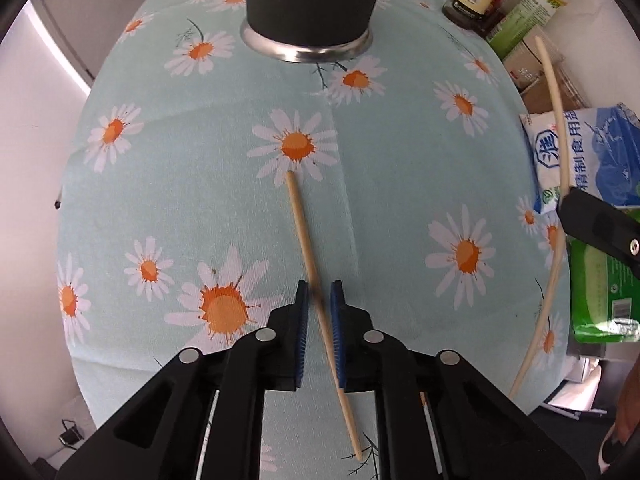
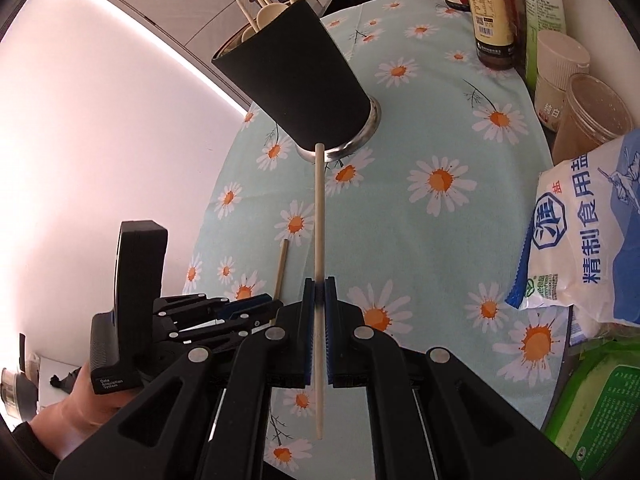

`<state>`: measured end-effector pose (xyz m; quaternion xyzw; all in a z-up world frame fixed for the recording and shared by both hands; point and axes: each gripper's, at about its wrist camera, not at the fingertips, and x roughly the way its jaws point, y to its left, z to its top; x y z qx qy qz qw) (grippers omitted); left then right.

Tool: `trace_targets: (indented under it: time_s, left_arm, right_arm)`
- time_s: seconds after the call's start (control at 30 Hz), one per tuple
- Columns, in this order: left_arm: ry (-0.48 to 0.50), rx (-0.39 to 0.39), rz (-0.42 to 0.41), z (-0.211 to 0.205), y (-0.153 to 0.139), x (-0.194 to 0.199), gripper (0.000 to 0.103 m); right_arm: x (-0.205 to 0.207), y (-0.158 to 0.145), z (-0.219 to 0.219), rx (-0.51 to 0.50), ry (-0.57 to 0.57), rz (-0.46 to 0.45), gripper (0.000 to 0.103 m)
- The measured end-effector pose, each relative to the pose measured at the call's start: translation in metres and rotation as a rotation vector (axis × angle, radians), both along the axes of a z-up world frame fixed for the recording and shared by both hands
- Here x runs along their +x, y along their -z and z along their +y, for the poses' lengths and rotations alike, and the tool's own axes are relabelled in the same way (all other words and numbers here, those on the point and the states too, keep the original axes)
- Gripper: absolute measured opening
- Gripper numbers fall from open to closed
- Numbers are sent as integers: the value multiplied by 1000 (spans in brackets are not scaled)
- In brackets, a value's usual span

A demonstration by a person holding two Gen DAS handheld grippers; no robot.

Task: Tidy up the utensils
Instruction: 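Close left gripper on the last chopstick while right gripper holds its chopstick, then lift both held chopsticks and carry them over the black holder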

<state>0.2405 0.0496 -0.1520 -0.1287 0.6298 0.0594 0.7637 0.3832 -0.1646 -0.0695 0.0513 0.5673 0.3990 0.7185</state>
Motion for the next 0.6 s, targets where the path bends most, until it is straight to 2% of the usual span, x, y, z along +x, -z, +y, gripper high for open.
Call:
trace_targets:
  time_s: [0.3,0.5,0.6]
  left_arm:
    - [-58,-35,-37,8,-4,-7,3]
    - [-61,-29,-110,10,-28,-17,3]
    - [-55,0,-168,7,-46,-21,3]
  right_arm:
    - [-2,-8,-4,1,-7,-30,5]
    - [-2,-12,1,4,-20,-57,6]
    - [-2,-12,6,3,-25,-55,6]
